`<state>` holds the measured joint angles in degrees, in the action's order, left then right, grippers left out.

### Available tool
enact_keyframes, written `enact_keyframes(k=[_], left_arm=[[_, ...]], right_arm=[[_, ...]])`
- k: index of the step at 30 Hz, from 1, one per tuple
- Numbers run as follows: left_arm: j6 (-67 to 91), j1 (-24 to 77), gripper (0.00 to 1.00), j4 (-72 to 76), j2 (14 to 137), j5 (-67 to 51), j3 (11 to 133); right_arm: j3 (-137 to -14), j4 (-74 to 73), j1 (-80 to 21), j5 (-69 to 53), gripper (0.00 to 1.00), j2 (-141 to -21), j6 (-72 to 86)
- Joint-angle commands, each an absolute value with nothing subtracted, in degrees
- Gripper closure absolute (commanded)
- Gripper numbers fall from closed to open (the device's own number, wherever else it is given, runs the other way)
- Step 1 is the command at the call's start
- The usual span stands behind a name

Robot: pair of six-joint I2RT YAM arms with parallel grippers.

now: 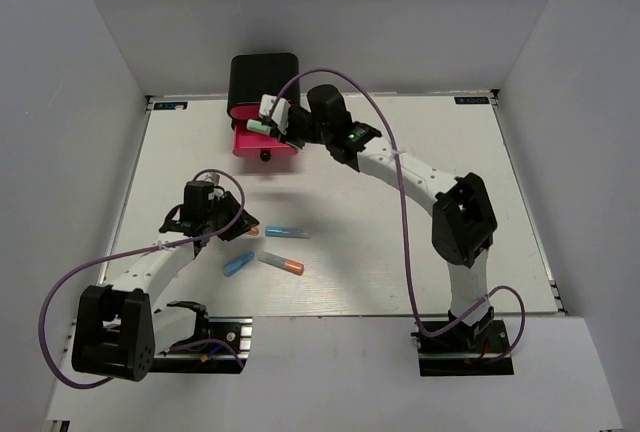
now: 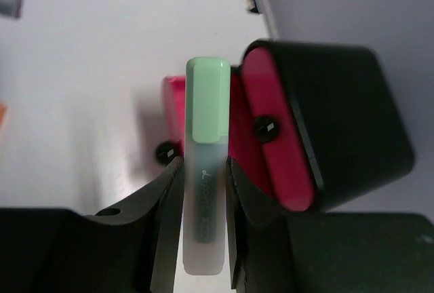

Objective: Sort the stationery into containers
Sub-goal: Place the pen in the storage box, then pick up the pen from the center of the board.

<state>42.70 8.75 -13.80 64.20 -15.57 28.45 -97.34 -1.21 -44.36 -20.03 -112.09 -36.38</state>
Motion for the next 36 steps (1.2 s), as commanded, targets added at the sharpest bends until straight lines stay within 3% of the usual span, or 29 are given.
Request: enact_keyframes(k=[1, 3, 7, 10, 13, 14, 15, 16, 19, 22, 25, 26, 28, 29, 32, 35, 36], left_arm=[[36.0, 9.0, 0.58, -10.8, 64.6, -19.3, 32.5], [35.5, 9.0, 0.55, -11.3, 64.6, -19.9, 32.5], [35.5, 9.0, 0.38, -12.0, 63.6, -19.3, 32.5], [38.5, 9.0, 0.35, -12.0, 63.5, -18.8, 32.5], [43.8, 9.0, 0.35, -9.2, 63.5, -18.8, 31.1], [45.4, 9.0, 0.39, -6.6, 63.5, -18.8, 30.2], [47.0, 9.0, 0.41, -5.1, 64.1, -18.8, 29.7], [49.5, 9.0, 0.43, -3.4, 64.1, -19.3, 29.7], [52.1, 9.0, 0.50, 0.8, 67.2, -19.3, 29.9], [52.1, 9.0, 0.54, 1.8, 70.1, -19.3, 31.9], [54.1, 8.4, 0.61, 2.6, 74.0, -18.8, 34.4], [55.2, 8.4, 0.63, 3.2, 74.8, -18.8, 35.6], [56.6, 8.4, 0.68, 4.7, 77.3, -18.1, 37.2], [57.4, 8.4, 0.69, 5.6, 78.3, -18.1, 37.2], [59.8, 8.4, 0.73, 7.9, 82.3, -18.1, 40.2], [59.9, 8.4, 0.73, 8.5, 84.8, -18.6, 42.8], [59.9, 8.4, 0.73, 7.7, 85.4, -18.6, 42.8]], right_arm=[[-104.9, 1.1, -44.5, -16.8, 1.00, -119.3, -40.2], [-107.7, 1.8, -44.4, -15.0, 0.98, -121.5, -40.9], [-117.0, 4.3, -44.2, -11.3, 0.95, -130.0, -41.6], [-119.6, 5.7, -44.1, -10.7, 0.86, -132.8, -41.9], [-119.4, 5.9, -44.0, -11.2, 0.77, -133.2, -42.2], [-118.7, 6.0, -44.1, -11.4, 0.74, -133.0, -42.4], [-118.1, 6.1, -43.9, -11.3, 0.69, -133.0, -42.5], [-117.8, 6.1, -44.0, -11.3, 0.58, -133.0, -42.6], [-117.2, 6.0, -43.9, -10.9, 0.46, -132.2, -42.0], [-114.8, 6.6, -43.9, -11.5, 0.42, -129.7, -41.7], [-112.5, 7.0, -43.2, -12.2, 0.42, -127.1, -41.2], [-112.1, 7.1, -43.2, -12.5, 0.48, -126.5, -40.3], [-109.8, 7.6, -42.5, -12.8, 0.63, -123.3, -37.3], [-108.0, 7.7, -42.1, -13.2, 0.79, -122.4, -36.6], [-102.5, 7.6, -40.9, -16.2, 0.96, -117.3, -33.6], [-96.1, 5.8, -39.6, -23.0, 0.91, -111.4, -31.9], [-94.8, 2.8, -39.3, -24.9, 0.82, -108.3, -32.7]])
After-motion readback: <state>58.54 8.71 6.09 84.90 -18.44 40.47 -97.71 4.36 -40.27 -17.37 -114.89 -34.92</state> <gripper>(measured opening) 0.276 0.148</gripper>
